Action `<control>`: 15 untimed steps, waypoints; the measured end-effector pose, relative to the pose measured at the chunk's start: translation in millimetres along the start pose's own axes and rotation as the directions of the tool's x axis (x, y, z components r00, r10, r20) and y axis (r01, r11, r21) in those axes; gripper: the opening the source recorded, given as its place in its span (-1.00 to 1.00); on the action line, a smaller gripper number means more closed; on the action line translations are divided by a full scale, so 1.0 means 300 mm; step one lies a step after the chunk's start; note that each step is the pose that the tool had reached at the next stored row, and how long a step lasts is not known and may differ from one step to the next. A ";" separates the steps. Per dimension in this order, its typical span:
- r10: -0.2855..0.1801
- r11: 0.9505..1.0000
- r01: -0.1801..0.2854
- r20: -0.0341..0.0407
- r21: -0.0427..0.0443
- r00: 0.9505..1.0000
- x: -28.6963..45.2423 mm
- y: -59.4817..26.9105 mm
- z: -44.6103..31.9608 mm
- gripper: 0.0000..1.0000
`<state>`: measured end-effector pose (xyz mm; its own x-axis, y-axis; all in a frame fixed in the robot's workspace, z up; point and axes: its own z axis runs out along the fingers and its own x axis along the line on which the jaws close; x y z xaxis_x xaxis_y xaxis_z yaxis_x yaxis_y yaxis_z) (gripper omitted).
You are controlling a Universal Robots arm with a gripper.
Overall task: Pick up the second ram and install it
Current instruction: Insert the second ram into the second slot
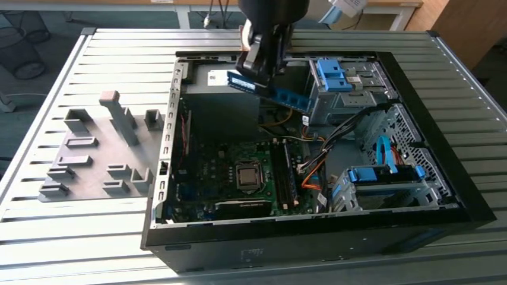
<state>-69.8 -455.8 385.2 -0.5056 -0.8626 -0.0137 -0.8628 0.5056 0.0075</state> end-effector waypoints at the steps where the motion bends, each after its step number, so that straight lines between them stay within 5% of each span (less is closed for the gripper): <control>1: 0.015 1.000 -0.015 0.000 0.000 1.000 0.000 0.000 0.001 -0.73; 7: 0.099 0.995 -0.099 -0.001 0.003 0.995 0.000 0.000 0.005 -0.73; 15: 0.198 0.980 -0.198 -0.002 0.005 0.980 -0.001 0.001 0.008 -0.73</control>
<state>-69.8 -455.4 382.9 -0.6662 -0.7457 -0.0098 -0.7457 0.6662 0.0048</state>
